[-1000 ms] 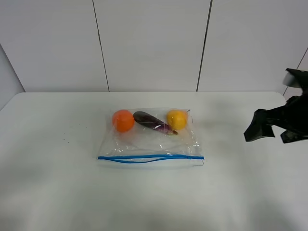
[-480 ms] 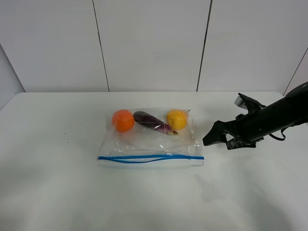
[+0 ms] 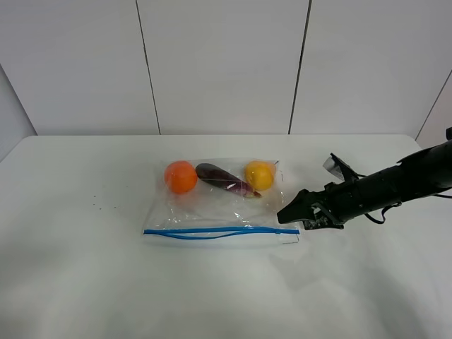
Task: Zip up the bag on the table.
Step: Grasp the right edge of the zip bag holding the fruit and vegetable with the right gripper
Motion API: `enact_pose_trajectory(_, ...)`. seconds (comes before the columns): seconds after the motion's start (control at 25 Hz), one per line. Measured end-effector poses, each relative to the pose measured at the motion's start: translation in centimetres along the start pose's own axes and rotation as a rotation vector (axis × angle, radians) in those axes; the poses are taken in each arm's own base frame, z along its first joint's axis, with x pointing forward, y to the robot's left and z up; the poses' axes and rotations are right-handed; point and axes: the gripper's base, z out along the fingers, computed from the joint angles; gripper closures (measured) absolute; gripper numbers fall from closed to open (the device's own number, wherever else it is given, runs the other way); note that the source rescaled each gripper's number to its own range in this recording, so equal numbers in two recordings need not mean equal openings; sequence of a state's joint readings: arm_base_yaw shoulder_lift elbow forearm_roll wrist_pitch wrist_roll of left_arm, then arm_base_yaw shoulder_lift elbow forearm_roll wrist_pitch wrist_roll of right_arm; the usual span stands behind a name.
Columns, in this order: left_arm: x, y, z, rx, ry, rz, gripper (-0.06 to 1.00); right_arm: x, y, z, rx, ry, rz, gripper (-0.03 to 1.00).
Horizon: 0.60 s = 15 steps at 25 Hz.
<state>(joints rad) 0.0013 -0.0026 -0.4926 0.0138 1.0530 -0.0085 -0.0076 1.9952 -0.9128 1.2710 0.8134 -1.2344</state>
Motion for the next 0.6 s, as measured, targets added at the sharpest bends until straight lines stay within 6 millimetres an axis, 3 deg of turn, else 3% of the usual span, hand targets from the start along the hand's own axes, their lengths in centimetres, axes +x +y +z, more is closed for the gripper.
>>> enact_pose_trajectory(0.32, 0.0, 0.0, 0.0, 0.0, 0.0, 0.0, -0.05, -2.2, -0.1, 0.2, -0.034, -0.034, -0.008, -0.03)
enact_pose_trajectory(0.6, 0.0, 0.0, 0.0, 0.0, 0.0, 0.0, -0.05, -1.9, -0.8, 1.0, -0.052, 0.02, 0.003, -0.03)
